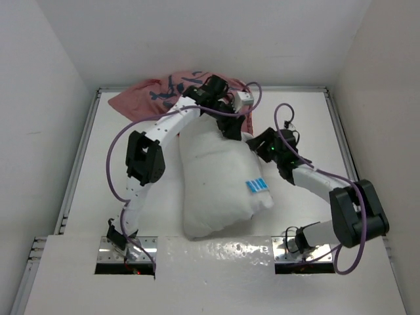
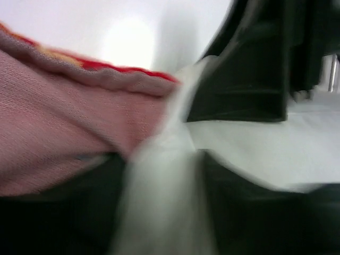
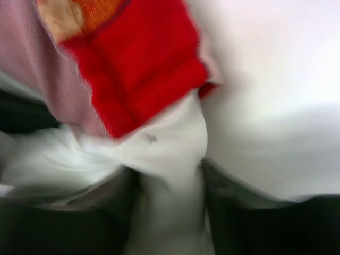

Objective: Put the pillow into the pillowcase

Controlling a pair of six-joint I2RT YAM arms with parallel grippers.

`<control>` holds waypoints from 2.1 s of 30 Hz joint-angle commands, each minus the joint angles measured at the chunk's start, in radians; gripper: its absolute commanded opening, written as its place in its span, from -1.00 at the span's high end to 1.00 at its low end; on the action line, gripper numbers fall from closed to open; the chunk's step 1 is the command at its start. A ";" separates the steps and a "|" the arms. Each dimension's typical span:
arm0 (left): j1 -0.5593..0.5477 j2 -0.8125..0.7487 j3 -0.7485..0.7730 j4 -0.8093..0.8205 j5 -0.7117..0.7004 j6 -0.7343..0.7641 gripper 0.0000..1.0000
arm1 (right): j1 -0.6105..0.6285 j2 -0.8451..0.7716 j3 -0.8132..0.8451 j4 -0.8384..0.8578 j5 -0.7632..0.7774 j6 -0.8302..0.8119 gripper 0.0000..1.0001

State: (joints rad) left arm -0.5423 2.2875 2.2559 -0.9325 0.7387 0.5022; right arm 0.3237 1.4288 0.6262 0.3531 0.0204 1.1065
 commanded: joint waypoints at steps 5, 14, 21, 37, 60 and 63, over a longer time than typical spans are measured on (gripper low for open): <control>0.022 -0.100 0.116 -0.089 -0.055 -0.028 -0.56 | -0.100 -0.174 0.044 -0.362 0.065 -0.334 -0.65; 0.186 -0.258 -0.061 0.113 -0.332 -0.019 0.76 | -0.143 -0.114 0.384 -0.591 -0.063 -0.596 0.69; 0.200 -0.094 -0.055 0.158 -0.552 0.029 0.62 | 0.001 -0.004 0.644 -0.657 -0.071 -0.658 -0.22; 0.200 0.006 -0.071 0.314 -0.703 0.007 0.56 | 0.127 0.153 0.742 -0.589 -0.191 -0.611 -0.33; 0.208 0.036 -0.090 0.222 -0.506 0.070 0.16 | 0.224 0.424 0.877 -0.737 0.170 -0.609 -0.98; 0.212 0.070 -0.102 0.216 -0.553 0.098 0.18 | 0.224 0.430 0.877 -0.724 0.141 -0.617 -0.98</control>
State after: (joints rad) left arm -0.3305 2.3070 2.1395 -0.6380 0.1322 0.5598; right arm 0.5522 1.8530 1.4967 -0.3859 0.1570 0.4995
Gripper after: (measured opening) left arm 0.411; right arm 0.986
